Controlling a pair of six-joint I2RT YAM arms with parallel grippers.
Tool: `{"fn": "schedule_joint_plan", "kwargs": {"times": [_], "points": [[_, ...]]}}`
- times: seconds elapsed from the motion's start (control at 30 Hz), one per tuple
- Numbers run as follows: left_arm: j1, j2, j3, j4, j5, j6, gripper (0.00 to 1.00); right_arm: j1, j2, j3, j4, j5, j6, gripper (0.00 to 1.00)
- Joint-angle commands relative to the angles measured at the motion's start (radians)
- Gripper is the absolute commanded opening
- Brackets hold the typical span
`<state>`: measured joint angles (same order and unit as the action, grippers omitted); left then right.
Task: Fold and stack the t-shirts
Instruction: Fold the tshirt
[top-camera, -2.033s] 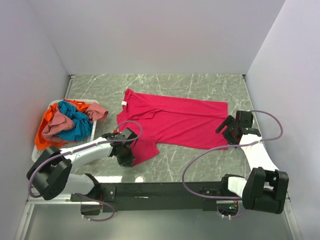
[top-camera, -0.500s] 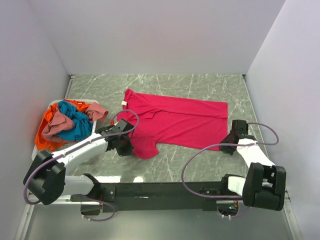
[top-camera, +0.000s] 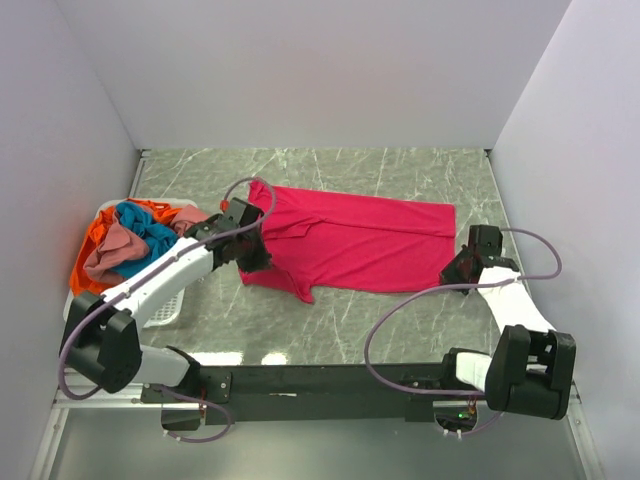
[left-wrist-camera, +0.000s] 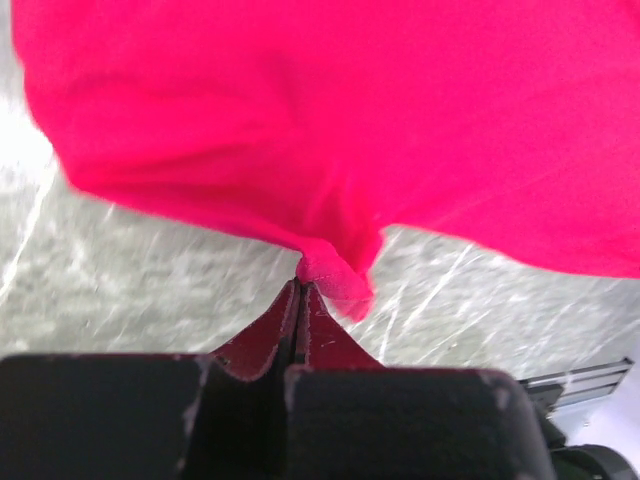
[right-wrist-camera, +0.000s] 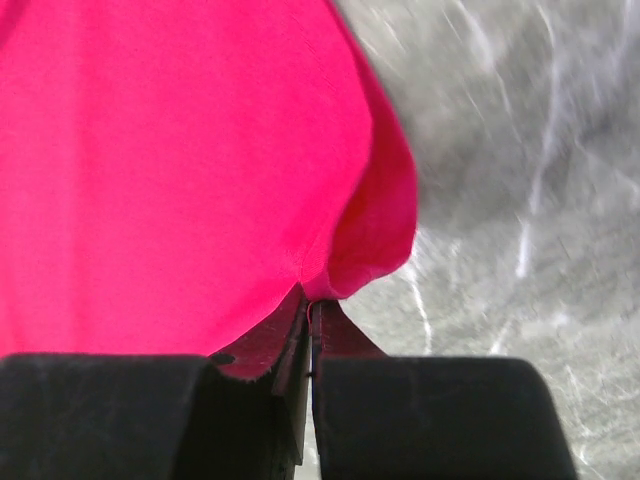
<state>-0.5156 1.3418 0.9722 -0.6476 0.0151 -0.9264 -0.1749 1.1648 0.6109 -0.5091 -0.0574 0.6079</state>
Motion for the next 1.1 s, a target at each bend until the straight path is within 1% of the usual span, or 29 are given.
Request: {"fn": "schedule_joint_plan", "kwargs": {"times": [0.0,0.33,0.63,0.77,1.07], "points": [[0.023,0.023,0.077,0.039,0.032,0.055,0.01,-0.006,0.024,0.076,-0.020,-0.002,-0.030,0.04],[0.086,0.128,0.264,0.086,0.025,0.077,0.01,-0.006,0.139,0.217,-0.029,-0.025,-0.049,0.04],[0.157,0.224,0.358,0.107,0.023,0.080,0.01,-0.006,0.242,0.332,-0.037,-0.013,-0.068,0.04],[0.166,0.255,0.404,0.115,0.009,0.089,0.01,-0.008,0.282,0.368,-0.035,-0.010,-0.066,0.04],[0.178,0.316,0.493,0.112,-0.012,0.113,0.01,-0.006,0.305,0.414,-0.040,0.007,-0.059,0.04]]}}
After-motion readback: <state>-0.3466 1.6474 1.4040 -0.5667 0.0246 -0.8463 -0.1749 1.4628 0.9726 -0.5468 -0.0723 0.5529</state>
